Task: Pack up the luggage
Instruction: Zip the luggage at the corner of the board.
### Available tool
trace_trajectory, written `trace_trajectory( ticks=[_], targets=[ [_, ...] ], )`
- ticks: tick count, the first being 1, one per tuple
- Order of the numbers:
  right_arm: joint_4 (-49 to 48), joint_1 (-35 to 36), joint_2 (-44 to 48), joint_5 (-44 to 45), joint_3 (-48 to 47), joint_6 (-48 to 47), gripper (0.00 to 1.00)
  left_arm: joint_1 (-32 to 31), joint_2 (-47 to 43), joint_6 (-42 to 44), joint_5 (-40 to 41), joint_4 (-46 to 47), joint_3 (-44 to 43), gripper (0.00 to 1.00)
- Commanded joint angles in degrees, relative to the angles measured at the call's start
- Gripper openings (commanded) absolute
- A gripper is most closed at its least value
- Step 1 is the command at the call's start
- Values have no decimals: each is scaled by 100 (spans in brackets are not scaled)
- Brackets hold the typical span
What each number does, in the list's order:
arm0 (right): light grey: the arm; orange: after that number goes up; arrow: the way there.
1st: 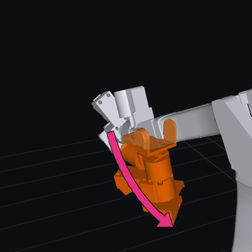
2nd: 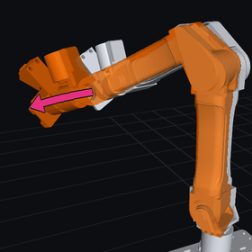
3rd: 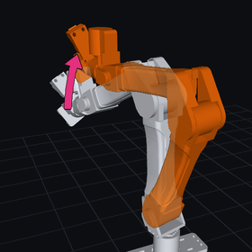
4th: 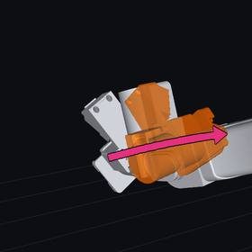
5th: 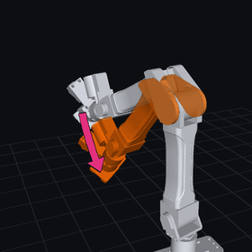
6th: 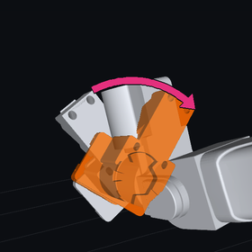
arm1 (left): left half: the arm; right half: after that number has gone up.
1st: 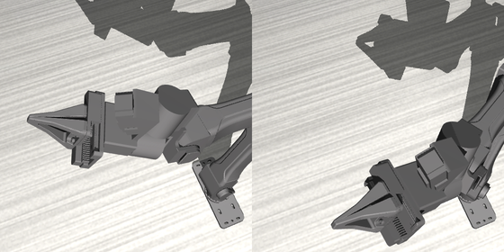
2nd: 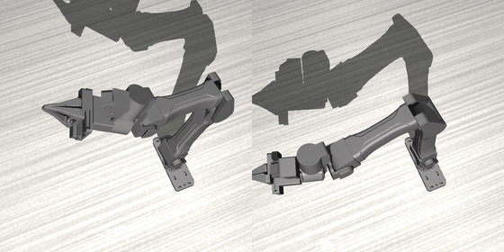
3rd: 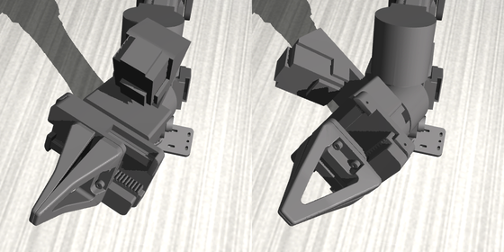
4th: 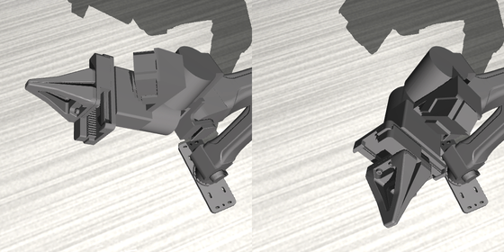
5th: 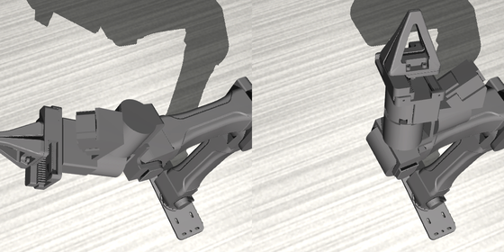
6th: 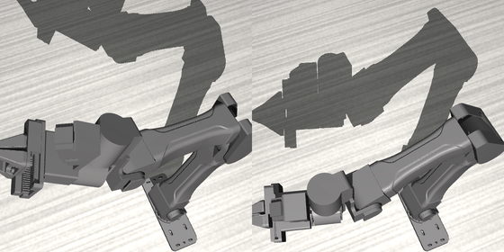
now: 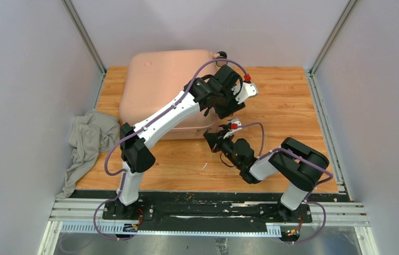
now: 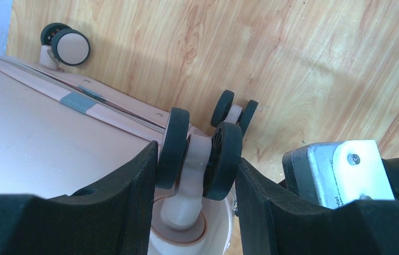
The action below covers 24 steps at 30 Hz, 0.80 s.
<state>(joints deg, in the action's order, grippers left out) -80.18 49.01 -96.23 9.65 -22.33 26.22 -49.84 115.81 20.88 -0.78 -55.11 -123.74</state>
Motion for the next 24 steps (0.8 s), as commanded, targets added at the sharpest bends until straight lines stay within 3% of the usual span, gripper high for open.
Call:
trace_trajectory(
  ticks=[1, 7, 18, 22, 24],
  targets=[
    [-307, -19, 204, 129, -166, -160, 0, -34, -464, -333, -23, 904, -440, 0],
    [-199, -15, 384, 66, -53, -122, 0, -33, -458, -353, -70, 915, -432, 0],
    [-279, 311, -126, -1257, -279, 396, 0, -34, -398, -415, -210, 940, -567, 0],
    [-19, -103, 392, -1203, 137, 633, 0, -34, -363, -552, -305, 942, -725, 0],
    [57, -517, 677, -1319, 397, 922, 15, -26, -421, -561, -322, 937, -747, 0]
  ],
)
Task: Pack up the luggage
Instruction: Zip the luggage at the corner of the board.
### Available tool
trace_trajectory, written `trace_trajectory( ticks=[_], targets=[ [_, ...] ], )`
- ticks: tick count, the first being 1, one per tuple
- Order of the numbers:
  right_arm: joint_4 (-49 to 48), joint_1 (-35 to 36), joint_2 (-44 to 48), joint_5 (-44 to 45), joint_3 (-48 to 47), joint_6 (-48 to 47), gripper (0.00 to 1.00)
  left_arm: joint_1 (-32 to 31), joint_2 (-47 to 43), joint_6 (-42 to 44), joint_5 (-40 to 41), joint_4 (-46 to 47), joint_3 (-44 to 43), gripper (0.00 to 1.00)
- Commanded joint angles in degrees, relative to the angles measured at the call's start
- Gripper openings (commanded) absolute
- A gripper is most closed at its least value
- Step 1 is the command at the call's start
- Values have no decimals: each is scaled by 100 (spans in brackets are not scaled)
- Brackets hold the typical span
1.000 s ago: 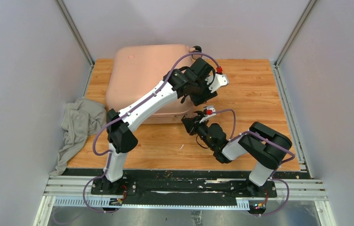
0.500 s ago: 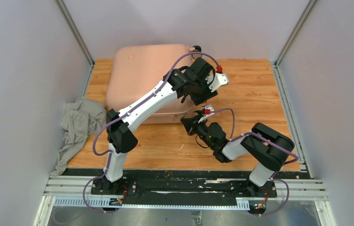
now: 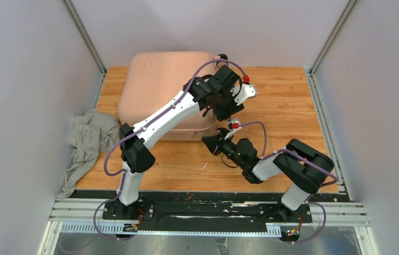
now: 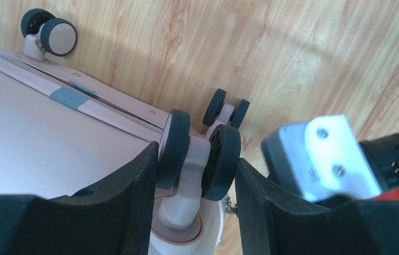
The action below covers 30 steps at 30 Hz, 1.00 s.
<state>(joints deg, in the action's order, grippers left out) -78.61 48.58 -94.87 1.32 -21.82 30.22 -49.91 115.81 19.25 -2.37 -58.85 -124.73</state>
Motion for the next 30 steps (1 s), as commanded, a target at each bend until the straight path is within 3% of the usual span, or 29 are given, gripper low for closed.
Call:
trace_trajectory(
  ticks=[1, 2, 3, 6, 7, 11, 15, 19, 24, 30],
  targets=[
    [19, -611, 755, -430, 503, 580, 24, 4, -504, -386, -154, 1299, -645, 0],
    [334, -687, 1019, -318, 628, 594, 30, 30, -603, -386, -139, 1297, -622, 0],
    [838, -730, 1441, -184, 672, 539, 33, 91, -733, -409, -75, 1297, -569, 7],
    [2785, -734, 2460, 261, 479, 269, 46, 477, -1272, -560, -126, 1185, -284, 61],
    [3389, -735, 2712, 327, 357, 186, 51, 658, -1482, -596, -148, 1150, -137, 72],
    [4279, -724, 3092, 305, -9, 75, 59, 1860, -2410, -511, -410, 919, 440, 98],
    [4468, -648, 2991, 209, -299, 245, 60, 3228, -3110, -342, -729, 638, 1150, 100],
    [4478, -370, 2733, 320, -477, 288, 60, 4431, -3797, 23, -526, 657, 2359, 100],
    [4582, -65, 2440, 463, -707, 267, 60, 5742, -4455, 348, -204, 1233, 3869, 96],
    [4611, 37, 2448, 551, -701, 250, 59, 6642, -4658, 384, 162, 2266, 5190, 92]
  ],
)
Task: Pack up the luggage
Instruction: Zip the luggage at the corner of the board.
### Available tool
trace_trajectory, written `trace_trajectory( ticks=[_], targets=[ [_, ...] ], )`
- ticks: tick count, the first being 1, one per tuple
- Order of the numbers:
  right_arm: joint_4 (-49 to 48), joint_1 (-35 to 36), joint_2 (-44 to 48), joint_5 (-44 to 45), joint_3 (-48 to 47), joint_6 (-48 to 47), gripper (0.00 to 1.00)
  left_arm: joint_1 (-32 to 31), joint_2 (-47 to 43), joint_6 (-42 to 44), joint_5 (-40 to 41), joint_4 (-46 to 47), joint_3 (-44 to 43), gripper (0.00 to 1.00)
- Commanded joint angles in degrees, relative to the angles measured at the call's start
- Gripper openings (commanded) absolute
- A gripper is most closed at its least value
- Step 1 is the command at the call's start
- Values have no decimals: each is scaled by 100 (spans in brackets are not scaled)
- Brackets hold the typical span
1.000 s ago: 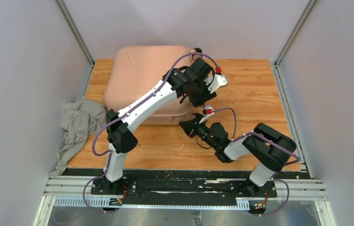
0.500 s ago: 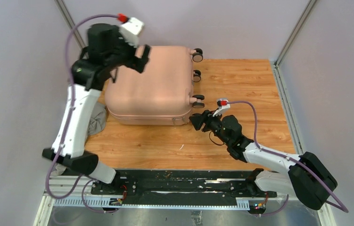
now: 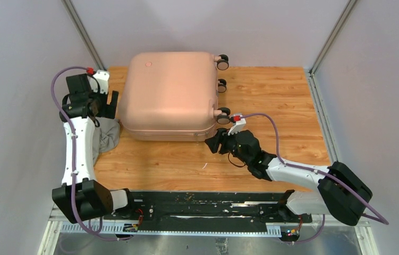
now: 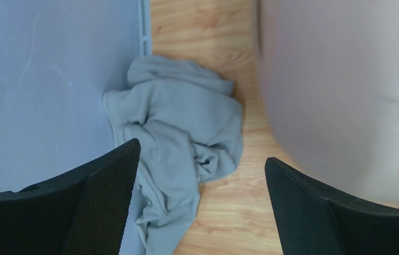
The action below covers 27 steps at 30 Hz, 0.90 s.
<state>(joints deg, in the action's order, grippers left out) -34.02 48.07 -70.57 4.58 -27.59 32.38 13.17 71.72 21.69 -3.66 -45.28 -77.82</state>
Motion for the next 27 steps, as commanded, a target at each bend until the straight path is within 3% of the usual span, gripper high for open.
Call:
trace_trajectory(
  ticks=[1, 6, 10, 15, 20, 23, 27],
  targets=[
    [181, 88, 31, 248, -129, 36, 59, 365, -243, 120, 325, 1080, 672, 92],
    [312, 88, 31, 328, -215, 5, 59, 377, -33, -101, 280, 2193, 1474, 87],
    [474, 84, -154, 482, -454, -42, 59, 378, 559, -394, -32, 2643, 1619, 86],
    [508, 183, -421, 714, -712, -24, 58, 379, 1210, -798, -890, 2611, 1565, 85],
    [492, 257, -477, 1013, -732, -225, 57, 371, 1191, -1173, -2024, 2615, 1866, 81],
    [463, 220, -343, 1237, -643, -569, 56, 376, 1040, -1173, -2039, 2655, 2033, 80],
    [458, -84, -272, 756, -618, -1069, 52, 379, 869, -1162, -2177, 2538, 2089, 80]
  ],
)
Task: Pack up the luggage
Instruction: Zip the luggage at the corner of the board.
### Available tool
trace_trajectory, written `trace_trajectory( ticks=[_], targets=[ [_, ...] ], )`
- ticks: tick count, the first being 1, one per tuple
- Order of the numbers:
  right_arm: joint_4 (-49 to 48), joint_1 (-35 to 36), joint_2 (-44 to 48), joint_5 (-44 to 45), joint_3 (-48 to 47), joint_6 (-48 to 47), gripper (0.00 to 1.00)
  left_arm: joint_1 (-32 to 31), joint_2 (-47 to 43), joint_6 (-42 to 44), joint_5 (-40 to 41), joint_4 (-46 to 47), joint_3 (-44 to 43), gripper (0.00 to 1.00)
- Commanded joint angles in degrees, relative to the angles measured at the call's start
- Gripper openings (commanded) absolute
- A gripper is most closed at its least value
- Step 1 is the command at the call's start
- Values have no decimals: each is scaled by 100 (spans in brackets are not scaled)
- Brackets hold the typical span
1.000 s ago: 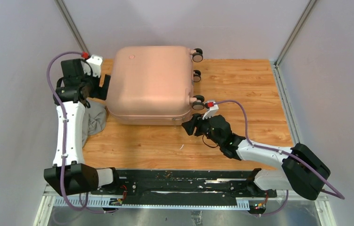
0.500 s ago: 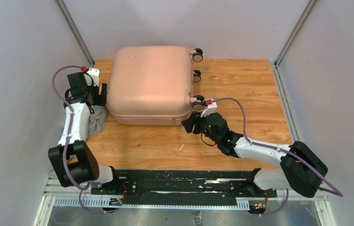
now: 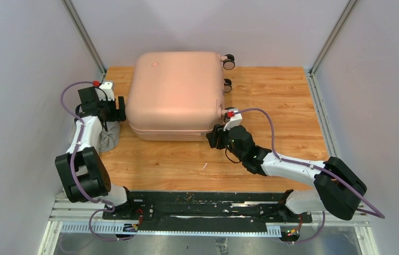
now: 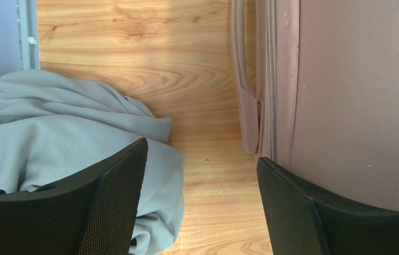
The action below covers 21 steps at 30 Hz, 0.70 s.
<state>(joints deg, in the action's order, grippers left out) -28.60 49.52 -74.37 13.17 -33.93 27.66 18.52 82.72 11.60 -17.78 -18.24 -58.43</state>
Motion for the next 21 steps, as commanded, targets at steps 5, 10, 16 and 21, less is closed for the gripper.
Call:
trace_trajectory(
  ticks=[5, 10, 16, 21],
  targets=[
    [355, -571, 309, -425, 5, -932, 50, -156, -422, -281, -841, -99, 270, 79],
    [430, -579, 347, -427, 52, -919, 49, -157, -374, -306, -825, 8, 425, 77],
    [351, -560, 90, -648, 43, -617, 47, -163, -226, -239, -760, 61, 465, 75],
    [285, -554, 10, -766, 80, -400, 46, -160, -187, -288, -821, 101, 488, 74]
  ],
)
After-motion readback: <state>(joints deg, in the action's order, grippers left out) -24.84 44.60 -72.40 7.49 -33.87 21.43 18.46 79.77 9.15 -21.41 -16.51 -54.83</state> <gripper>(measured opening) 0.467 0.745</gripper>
